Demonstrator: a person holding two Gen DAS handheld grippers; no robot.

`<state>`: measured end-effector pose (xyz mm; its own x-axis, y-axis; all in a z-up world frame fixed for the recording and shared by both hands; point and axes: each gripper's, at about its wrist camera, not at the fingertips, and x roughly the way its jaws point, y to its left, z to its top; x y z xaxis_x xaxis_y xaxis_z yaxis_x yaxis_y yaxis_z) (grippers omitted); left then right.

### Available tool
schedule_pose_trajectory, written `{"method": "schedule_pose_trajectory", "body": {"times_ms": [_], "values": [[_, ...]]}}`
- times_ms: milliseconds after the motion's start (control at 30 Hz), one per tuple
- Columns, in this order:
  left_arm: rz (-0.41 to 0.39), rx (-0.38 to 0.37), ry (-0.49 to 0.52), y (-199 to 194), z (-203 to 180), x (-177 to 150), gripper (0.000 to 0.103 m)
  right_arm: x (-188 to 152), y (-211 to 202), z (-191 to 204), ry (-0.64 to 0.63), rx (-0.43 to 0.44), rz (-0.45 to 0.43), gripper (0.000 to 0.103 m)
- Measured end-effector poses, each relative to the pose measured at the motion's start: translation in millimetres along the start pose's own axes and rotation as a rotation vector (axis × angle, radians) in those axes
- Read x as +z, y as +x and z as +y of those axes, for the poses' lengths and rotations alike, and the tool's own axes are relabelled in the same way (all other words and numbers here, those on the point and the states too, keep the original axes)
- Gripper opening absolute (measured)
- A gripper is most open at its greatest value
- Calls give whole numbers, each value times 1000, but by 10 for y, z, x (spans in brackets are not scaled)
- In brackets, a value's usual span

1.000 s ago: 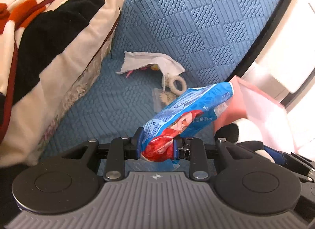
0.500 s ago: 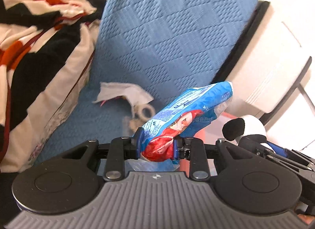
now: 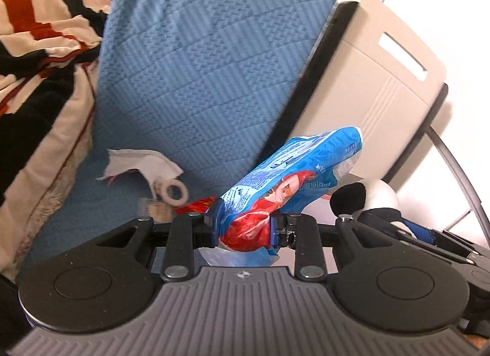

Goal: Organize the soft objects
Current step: 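Carry the wet-wipe pack and panda plush over the pink box, then open both tools to drop the pack and plush into the box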

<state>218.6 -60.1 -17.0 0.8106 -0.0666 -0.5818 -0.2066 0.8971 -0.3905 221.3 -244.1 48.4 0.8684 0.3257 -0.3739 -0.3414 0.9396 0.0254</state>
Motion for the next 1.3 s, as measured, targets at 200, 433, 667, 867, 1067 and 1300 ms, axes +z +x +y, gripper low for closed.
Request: {"method": "schedule_pose_trajectory", "body": {"times_ms": [200,433,667,867,1067,1300], "values": [[15,-20,34,182,-313,-33,33,-122,5,-355,29,-42,12,46],[82,-18,71,585,-626,-204,33,-450,209,-770,79,-73,88,46],[149,-2,121,1017,-824,-417,33,-774,483,-1101,117,-91,170,46],[214,8,138,1286,-859,-572,33,-1038,704,-1363,151,-103,239,46],[262,11,173,1483,-926,-723,33,-1290,906,-1481,171,-100,299,46],[294,4,169,1550,-943,-767,35,-1349,927,-1484,176,-101,307,48]]}}
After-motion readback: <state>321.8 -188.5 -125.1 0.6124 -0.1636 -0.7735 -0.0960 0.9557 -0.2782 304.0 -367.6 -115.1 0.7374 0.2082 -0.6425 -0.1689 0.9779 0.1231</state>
